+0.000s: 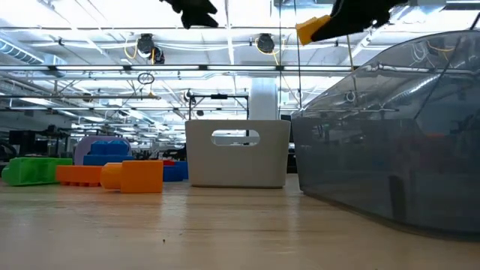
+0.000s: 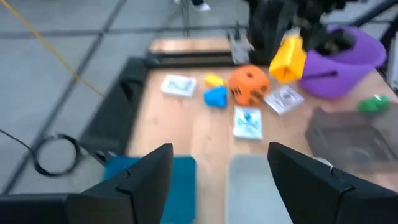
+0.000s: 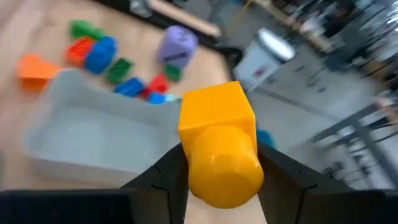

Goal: Pick & Place Toys
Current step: Put the yellow game piece into the black bin

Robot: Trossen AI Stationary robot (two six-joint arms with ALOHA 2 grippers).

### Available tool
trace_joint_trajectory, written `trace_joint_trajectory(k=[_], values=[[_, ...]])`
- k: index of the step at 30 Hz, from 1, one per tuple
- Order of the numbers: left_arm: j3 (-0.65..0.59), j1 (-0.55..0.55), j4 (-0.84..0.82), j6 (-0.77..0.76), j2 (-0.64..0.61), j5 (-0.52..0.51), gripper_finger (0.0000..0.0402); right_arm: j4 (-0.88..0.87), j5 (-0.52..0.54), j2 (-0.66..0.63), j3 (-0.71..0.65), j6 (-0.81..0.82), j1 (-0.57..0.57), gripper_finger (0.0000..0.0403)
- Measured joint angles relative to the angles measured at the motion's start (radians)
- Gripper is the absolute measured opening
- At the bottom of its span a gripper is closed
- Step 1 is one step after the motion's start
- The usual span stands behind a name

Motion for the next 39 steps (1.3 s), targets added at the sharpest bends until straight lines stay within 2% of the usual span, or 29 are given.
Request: trace_joint_trajectory(k=[6, 11, 14, 18, 24, 29, 33, 39], values=[[-0.198, -0.102, 0.107, -0.039, 0.001, 0.048, 0.0271, -0.195, -0.113, 0.111, 0.132, 0.186, 0.074, 0.0142], [-0.415, -0.226, 0.409, -0.14, 0.002, 0.055, 0.0271, -0.282, -0.23, 0.202, 0.18, 0.333, 0.107, 0.0143], [-0.537, -0.308, 0.625, -0.207, 0.002, 0.013, 0.0271, -0.319, -0.31, 0.251, 0.179, 0.415, 0.116, 0.0144], [-0.65, -0.413, 0.864, -0.28, 0.002, -0.11, 0.0271, -0.366, -0.42, 0.316, 0.179, 0.518, 0.117, 0.014], [-0.699, -0.536, 1.004, -0.29, 0.002, -0.29, 0.0271, -0.352, -0.564, 0.415, 0.179, 0.601, 0.126, 0.0144], [-0.699, -0.59, 1.03, -0.286, 0.001, -0.391, 0.0271, -0.327, -0.594, 0.482, 0.179, 0.604, 0.15, 0.014], [-0.699, -0.606, 1.032, -0.295, 0.002, -0.444, 0.0271, -0.272, -0.599, 0.515, 0.179, 0.6, 0.15, 0.0144], [-0.699, -0.609, 1.03, -0.348, 0.002, -0.451, 0.0271, -0.247, -0.593, 0.518, 0.179, 0.549, 0.144, 0.0142]])
